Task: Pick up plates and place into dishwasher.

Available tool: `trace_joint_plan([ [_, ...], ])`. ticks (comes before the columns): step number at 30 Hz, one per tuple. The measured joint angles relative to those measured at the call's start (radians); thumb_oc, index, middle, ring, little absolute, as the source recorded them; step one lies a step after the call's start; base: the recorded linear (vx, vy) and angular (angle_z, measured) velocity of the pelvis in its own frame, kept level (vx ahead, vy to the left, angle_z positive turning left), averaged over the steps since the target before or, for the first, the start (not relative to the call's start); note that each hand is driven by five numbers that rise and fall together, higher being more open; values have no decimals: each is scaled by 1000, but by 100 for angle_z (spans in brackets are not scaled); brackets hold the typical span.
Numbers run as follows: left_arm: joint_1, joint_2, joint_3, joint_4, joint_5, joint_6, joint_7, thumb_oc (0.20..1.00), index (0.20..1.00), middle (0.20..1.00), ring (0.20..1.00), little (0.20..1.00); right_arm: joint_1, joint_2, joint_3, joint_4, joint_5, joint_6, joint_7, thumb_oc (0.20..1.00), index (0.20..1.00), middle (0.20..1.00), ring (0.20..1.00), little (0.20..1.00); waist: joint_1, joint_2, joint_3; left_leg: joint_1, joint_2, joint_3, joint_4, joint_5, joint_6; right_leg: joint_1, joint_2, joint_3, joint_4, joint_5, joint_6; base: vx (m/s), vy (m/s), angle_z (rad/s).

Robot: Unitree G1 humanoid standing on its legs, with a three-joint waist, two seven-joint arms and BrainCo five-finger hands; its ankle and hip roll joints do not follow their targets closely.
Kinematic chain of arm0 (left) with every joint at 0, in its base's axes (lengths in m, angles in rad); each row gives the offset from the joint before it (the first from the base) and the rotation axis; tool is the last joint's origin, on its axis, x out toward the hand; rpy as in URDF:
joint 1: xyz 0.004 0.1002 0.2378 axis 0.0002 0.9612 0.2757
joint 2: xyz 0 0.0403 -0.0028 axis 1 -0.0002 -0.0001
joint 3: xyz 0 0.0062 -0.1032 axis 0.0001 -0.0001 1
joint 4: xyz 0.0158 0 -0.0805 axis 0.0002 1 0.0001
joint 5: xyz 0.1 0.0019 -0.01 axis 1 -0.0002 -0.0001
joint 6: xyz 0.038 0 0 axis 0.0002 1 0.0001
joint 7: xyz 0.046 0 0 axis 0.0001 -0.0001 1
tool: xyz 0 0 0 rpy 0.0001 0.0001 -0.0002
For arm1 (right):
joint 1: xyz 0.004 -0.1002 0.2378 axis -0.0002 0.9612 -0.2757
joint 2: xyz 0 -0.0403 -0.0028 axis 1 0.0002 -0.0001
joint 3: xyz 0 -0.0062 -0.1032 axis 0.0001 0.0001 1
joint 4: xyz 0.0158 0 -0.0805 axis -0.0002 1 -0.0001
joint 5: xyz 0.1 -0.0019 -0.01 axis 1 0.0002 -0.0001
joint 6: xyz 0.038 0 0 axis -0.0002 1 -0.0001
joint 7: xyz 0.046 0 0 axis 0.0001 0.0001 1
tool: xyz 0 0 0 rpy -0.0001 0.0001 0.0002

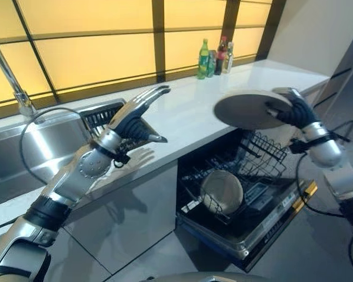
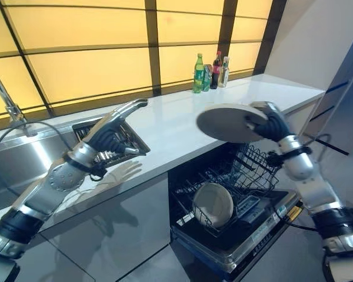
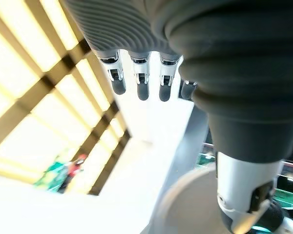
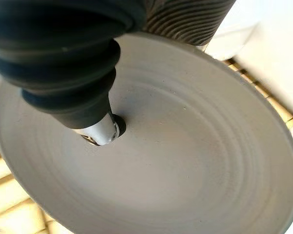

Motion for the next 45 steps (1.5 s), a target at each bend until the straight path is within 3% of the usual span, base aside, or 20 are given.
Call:
trace_joint_plan([
  [4,57,37,47,3,-16,2,-6,1000,1000,1000,1000,1000,64,-35,-40,65,-59,26,-18,200,200,200,200,200,-8,-6,35,0,-1,2,0,0,0,0,0,10,0,0,0,7,-55,-2],
  [13,96,18,60,-9,-120,3,-85,1000,1000,1000,1000,1000,95,-10,-27,141,-78,209,-87,200,200,200,200,200,-4,9,81,-31,-2,1,0,0,0,-32,0,10,0,8,4,-82,-75,0],
  [20,38,15,16,-47,-279,6,-188,1000,1000,1000,1000,1000,-175,24,144,375,-40,347,-135,200,200,200,200,200,11,46,180,-108,-3,-1,1,28,0,-107,0,0,0,36,-4,-162,-76,-1],
  [27,19,14,11,-84,-372,22,-224,1000,1000,1000,1000,1000,-371,70,202,620,57,396,-169,200,200,200,200,200,57,107,256,-140,-5,-27,2,33,-3,-124,-2,-31,0,36,-5,-45,-20,12],
  [34,-10,20,6,-87,-432,42,-222,1000,1000,1000,1000,1000,-510,107,205,776,113,398,-169,200,200,200,200,200,79,141,290,-186,-19,-40,7,37,2,-161,-14,-50,6,39,-7,-48,17,9],
  [45,-76,26,-25,-90,-469,41,-219,1000,1000,1000,1000,1000,-562,140,245,888,122,397,-90,200,200,200,200,200,104,163,319,-194,-23,-54,3,39,3,-164,-16,-61,5,38,-4,-14,6,2],
])
